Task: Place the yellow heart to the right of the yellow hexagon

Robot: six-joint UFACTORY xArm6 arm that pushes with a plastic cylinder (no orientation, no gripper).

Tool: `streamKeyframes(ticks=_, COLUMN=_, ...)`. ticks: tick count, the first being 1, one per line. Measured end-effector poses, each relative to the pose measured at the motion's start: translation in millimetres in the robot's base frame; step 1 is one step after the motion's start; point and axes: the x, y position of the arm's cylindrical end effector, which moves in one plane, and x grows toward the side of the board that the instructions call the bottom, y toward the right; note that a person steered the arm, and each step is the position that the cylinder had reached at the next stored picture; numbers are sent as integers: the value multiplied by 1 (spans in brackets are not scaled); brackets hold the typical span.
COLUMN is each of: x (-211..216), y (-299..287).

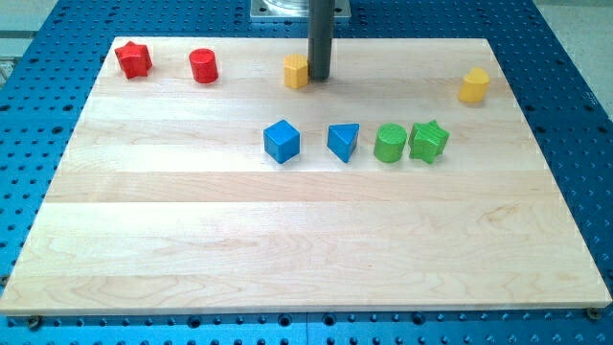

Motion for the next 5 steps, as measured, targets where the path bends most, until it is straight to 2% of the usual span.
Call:
streamKeyframes(ticks=2, x=11, y=-31)
streamKeyframes(ticks=3, x=10, y=-10)
streamKeyframes(ticks=5, x=-27, y=185)
